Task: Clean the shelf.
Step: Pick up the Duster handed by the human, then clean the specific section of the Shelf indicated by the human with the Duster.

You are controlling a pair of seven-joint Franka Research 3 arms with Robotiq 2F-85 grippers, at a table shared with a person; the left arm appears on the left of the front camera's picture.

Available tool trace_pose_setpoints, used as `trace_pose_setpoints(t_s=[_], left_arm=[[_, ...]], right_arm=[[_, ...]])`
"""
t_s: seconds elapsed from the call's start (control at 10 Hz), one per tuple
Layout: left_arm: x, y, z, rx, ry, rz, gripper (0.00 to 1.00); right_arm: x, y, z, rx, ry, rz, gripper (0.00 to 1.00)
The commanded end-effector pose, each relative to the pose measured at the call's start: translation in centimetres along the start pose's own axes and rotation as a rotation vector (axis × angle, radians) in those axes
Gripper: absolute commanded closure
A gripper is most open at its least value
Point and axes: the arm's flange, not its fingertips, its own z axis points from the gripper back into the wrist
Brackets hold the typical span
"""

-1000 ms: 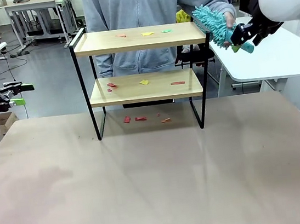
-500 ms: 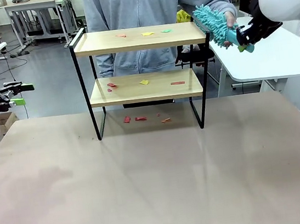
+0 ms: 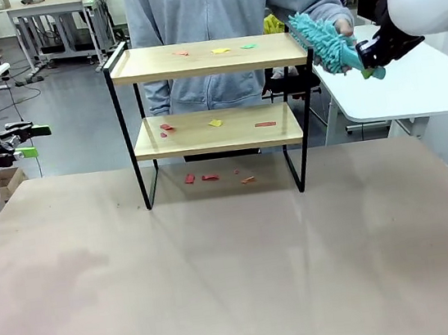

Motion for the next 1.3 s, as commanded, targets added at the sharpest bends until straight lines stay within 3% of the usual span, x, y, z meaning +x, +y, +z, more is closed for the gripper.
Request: trace_pose_setpoints(t_s=[0.0, 0.1, 0.9, 1.0, 1.2], left_arm=[[0.2, 0.0, 0.0, -0.001, -0.002, -0.005, 0.0], [0.2, 0.0, 0.0, -0.001, -0.002, -0.005, 0.0], [0.2, 0.0, 0.0, -0.001, -0.002, -0.005, 0.0], [0.2, 0.0, 0.0, -0.001, -0.002, -0.005, 0.0], [0.2, 0.0, 0.0, -0.001, -0.002, -0.005, 0.0]], right_arm=[[0.9, 0.1, 0.4, -0.054, 0.014, -0.049, 1.0], [0.0, 0.0, 0.0, 0.0, 0.0, 0.0, 1.0], [0.0, 0.0, 0.0, 0.0, 0.0, 0.0, 1.0], [-0.2, 0.2, -0.2, -0.004, 0.014, -0.009, 0.86], [-1.4, -4.2, 3.6, 0.046, -0.017, 0.085, 0.86]])
